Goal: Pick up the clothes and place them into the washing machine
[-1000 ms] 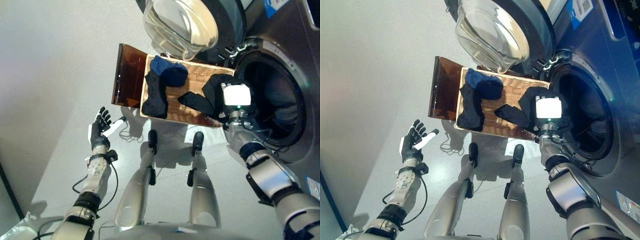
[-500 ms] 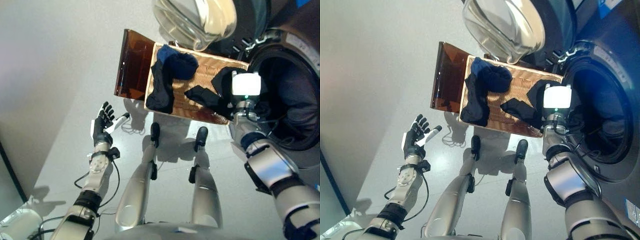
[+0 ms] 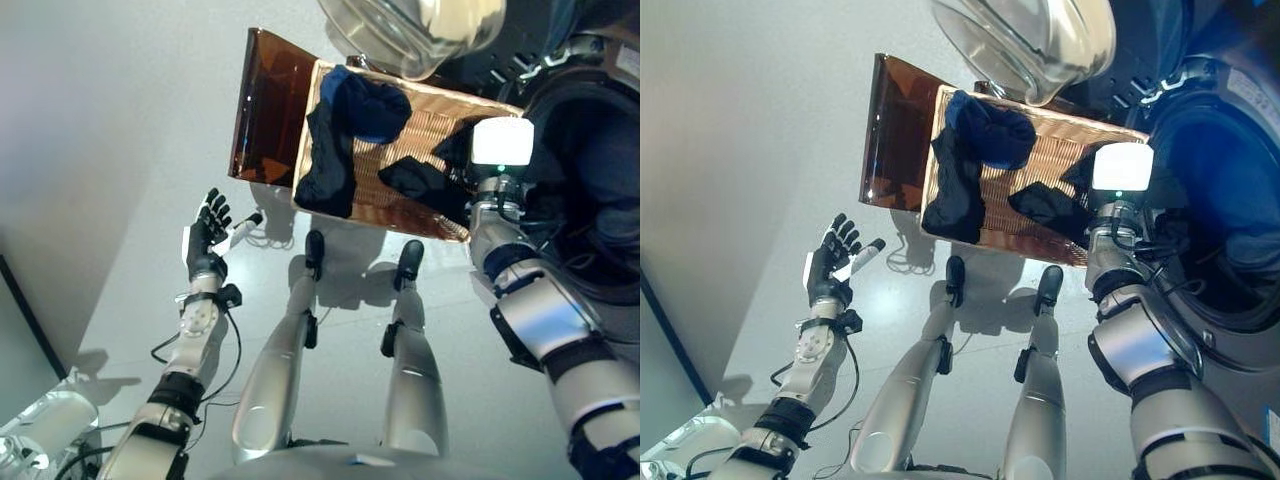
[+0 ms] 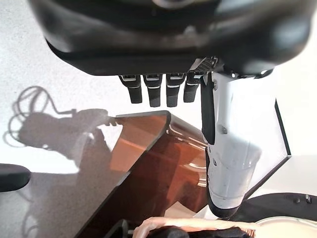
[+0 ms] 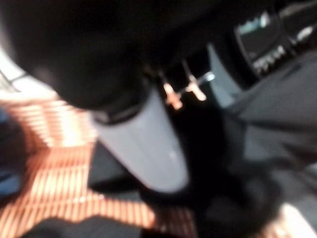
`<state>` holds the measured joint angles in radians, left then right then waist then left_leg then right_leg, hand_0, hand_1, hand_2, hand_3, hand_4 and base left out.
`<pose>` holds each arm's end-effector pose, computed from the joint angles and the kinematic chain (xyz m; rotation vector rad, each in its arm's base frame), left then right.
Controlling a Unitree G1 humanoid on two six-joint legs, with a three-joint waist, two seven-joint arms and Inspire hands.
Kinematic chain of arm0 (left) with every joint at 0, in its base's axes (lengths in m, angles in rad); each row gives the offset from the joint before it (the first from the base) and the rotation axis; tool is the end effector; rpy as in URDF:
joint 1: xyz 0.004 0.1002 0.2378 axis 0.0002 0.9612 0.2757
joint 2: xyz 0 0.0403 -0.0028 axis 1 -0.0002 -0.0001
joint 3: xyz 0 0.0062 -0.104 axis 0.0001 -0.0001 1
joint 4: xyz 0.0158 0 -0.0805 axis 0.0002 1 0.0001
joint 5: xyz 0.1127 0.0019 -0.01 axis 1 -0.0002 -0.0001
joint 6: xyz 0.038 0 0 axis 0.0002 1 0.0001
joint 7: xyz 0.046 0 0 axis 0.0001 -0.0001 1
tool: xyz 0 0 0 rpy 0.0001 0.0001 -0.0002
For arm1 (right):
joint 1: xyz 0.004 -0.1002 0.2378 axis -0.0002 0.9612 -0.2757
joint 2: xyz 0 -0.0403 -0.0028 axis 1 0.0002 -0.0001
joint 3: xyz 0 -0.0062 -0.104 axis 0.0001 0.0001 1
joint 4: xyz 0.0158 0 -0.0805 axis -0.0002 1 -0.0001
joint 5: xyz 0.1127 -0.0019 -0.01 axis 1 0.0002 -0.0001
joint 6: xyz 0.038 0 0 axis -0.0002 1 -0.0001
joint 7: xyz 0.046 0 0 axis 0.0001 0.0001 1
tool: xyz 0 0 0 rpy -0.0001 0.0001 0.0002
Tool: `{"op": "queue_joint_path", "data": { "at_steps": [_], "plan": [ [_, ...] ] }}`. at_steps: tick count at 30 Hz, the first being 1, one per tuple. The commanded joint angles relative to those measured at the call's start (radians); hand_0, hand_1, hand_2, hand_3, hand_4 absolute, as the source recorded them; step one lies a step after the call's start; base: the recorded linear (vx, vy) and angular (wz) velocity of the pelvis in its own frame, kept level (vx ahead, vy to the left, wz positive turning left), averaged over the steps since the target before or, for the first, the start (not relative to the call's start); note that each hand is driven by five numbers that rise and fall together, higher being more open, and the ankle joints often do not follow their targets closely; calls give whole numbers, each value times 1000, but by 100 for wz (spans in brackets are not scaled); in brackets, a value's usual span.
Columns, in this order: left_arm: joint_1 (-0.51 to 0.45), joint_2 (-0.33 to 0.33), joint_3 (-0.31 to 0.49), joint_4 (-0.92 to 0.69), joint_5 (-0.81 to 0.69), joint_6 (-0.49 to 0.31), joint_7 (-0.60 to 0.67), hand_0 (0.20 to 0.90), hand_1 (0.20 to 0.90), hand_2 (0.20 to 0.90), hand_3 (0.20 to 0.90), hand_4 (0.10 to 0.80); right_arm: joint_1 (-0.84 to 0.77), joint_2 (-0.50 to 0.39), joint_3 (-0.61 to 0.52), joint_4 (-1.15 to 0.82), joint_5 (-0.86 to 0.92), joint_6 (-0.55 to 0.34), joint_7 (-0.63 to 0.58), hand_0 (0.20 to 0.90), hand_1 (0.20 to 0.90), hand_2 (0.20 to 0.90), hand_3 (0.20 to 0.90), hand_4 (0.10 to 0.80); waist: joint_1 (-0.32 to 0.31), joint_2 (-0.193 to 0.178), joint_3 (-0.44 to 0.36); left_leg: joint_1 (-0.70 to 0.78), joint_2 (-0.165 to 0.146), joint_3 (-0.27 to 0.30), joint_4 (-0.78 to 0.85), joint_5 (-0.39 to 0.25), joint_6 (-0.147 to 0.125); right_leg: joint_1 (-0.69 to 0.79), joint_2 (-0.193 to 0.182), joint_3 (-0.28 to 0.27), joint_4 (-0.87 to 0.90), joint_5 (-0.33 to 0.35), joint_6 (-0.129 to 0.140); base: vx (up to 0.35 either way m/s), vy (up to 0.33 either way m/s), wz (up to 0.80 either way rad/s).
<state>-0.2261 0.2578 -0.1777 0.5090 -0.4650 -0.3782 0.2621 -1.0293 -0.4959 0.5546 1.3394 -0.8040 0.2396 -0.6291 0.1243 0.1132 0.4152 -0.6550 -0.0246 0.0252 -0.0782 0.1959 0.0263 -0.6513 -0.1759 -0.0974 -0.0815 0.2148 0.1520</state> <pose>0.2497 0.1799 0.0125 -0.1541 -0.0330 0.2286 0.3561 -0.2518 0.1122 -1.8062 0.0157 -0.5344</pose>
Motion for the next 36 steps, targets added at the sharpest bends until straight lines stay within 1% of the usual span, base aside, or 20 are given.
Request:
{"op": "queue_joint_path", "data": {
  "at_steps": [1, 6, 10, 16, 18, 19, 20, 21, 23, 24, 25, 28, 30, 33, 36],
  "plan": [
    [39, 80, 18, -102, 25, -72, 28, 900, 900, 900, 900, 800, -52, -34, 29, -4, 43, 9, -40, 200, 200, 200, 200, 300, -8, -1, -31, -40, -19, 16, 63, -55, -86, -21, 0, 2, 11, 28, -12, 0, 0, 0],
    [49, 80, 29, -100, 25, -73, 29, 900, 900, 900, 900, 800, -27, -42, -9, -14, 87, -2, -65, 200, 200, 200, 200, 300, -14, -5, -36, -34, -18, 19, 67, -58, -87, -13, 1, -1, 11, 24, -12, 0, 0, 0],
    [52, 74, 39, -91, 26, -70, 37, 900, 900, 900, 900, 800, 7, -46, -67, -36, 156, -20, -98, 200, 200, 200, 200, 300, -21, -9, -41, -22, -15, 20, 66, -60, -88, -3, 3, -1, 14, 19, -13, 0, 0, 0],
    [62, 64, 61, -77, 36, -63, 61, 900, 900, 900, 900, 800, 119, -21, -165, -129, 269, -85, -149, 200, 200, 200, 200, 300, -45, -23, -51, 6, -9, 22, 67, -67, -89, 23, 6, -1, 19, 10, -14, 3, -3, -1],
    [64, 63, 65, -72, 37, -64, 65, 900, 900, 900, 900, 800, 137, -19, -173, -152, 278, -93, -150, 200, 200, 200, 200, 300, -48, -26, -52, 10, -9, 22, 68, -69, -89, 28, 6, -3, 20, 7, -15, 0, 0, 0],
    [67, 57, 77, -61, 38, -64, 73, 900, 900, 900, 900, 800, 188, -15, -213, -227, 324, -133, -160, 200, 200, 200, 200, 300, -60, -33, -56, 18, -7, 23, 73, -74, -88, 38, 7, -3, 24, 2, -16, 24, -45, -4],
    [73, 50, 84, -47, 41, -64, 83, 900, 900, 900, 900, 800, 248, -10, -254, -294, 392, -192, -160, 200, 200, 200, 200, 300, -69, -42, -56, 34, -4, 24, 81, -82, -88, 54, 9, -2, 29, -4, -17, 20, -44, -4],
    [73, 50, 84, -47, 41, -64, 84, 900, 900, 900, 900, 800, 248, -10, -255, -294, 392, -192, -160, 200, 200, 200, 200, 300, -70, -42, -59, 29, -5, 24, 80, -80, -88, 50, 8, -2, 28, -1, -17, 26, -43, -5],
    [82, 45, 93, -29, 46, -60, 92, 900, 900, 900, 900, 800, 332, -5, -306, -404, 482, -269, -144, 200, 200, 200, 200, 300, -84, -53, -60, 49, -1, 23, 88, -89, -88, 71, 10, 0, 34, -9, -18, 21, -29, -3],
    [81, 45, 93, -29, 46, -60, 92, 900, 900, 900, 900, 800, 332, -5, -306, -405, 482, -268, -144, 200, 200, 200, 200, 300, -84, -54, -63, 45, -2, 23, 87, -87, -87, 68, 9, 0, 33, -7, -18, 16, -35, -1],
    [80, 43, 96, 6, 52, -60, 98, 900, 900, 900, 900, 800, 387, 10, -363, -425, 602, -349, -129, 200, 200, 200, 200, 300, -94, -61, -66, 55, -1, 22, 90, -91, -86, 80, 9, -1, 35, -11, -19, 18, -31, 0],
    [89, 39, 109, 26, 50, -59, 108, 900, 900, 900, 900, 800, 479, 52, -448, -488, 808, -463, -93, 200, 200, 200, 200, 300, -106, -67, -71, 81, 4, 21, 86, -96, -85, 102, 10, -4, 39, -20, -19, 38, -42, 0],
    [89, 38, 118, 42, 45, -59, 111, 900, 900, 900, 900, 800, 520, 87, -507, -491, 978, -546, -44, 200, 200, 200, 200, 300, -111, -70, -77, 96, 5, 18, 81, -96, -85, 114, 11, -5, 39, -27, -20, 36, -35, 3],
    [98, 38, 127, 31, 41, -57, 106, 900, 900, 900, 900, 800, 571, 130, -559, -493, 1165, -629, 39, 200, 200, 200, 200, 300, -117, -71, -82, 111, 6, 17, 76, -98, -86, 127, 12, -6, 40, -34, -21, 34, -21, 0],
    [98, 34, 134, 29, 28, -58, 96, 900, 900, 900, 900, 800, 598, 169, -603, -488, 1346, -690, 123, 200, 200, 200, 200, 300, -121, -71, -82, 117, 6, 17, 76, -101, -85, 132, 13, -5, 40, -38, -23, 12, -8, -2]
  ]
}}
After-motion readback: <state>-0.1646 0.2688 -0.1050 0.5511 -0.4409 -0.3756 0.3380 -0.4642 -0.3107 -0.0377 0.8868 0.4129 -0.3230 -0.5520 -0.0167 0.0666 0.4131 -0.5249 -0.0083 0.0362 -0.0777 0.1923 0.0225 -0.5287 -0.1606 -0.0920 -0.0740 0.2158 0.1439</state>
